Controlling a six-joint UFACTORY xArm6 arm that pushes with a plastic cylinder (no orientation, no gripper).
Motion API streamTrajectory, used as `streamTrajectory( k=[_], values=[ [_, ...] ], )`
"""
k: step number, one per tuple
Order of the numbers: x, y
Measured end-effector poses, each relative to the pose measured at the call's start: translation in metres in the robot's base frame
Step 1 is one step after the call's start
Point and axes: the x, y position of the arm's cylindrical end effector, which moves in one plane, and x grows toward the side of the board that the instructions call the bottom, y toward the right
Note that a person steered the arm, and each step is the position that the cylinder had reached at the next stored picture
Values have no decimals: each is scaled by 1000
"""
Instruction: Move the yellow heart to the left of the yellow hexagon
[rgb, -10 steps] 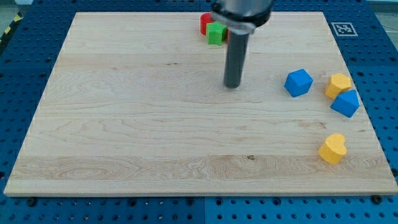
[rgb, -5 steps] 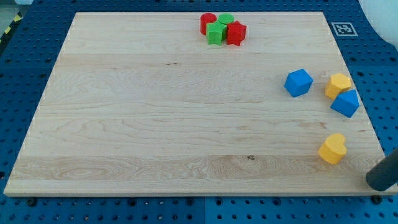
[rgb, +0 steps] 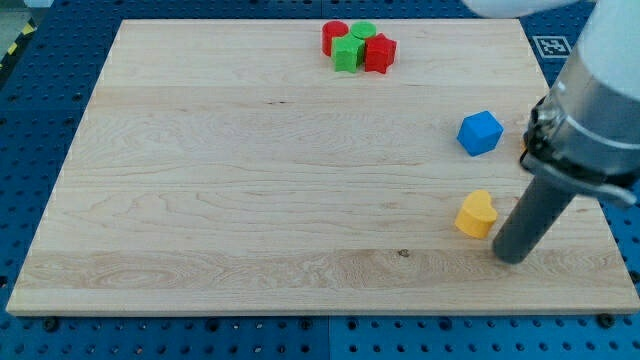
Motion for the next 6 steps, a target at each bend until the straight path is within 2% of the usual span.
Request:
streamTrajectory(
  k=[1,2,3,5,6],
  values=[
    [-17,-43],
    [-64,-34],
    [-90,-13],
    [-29,-44],
    [-30,-20]
  ],
)
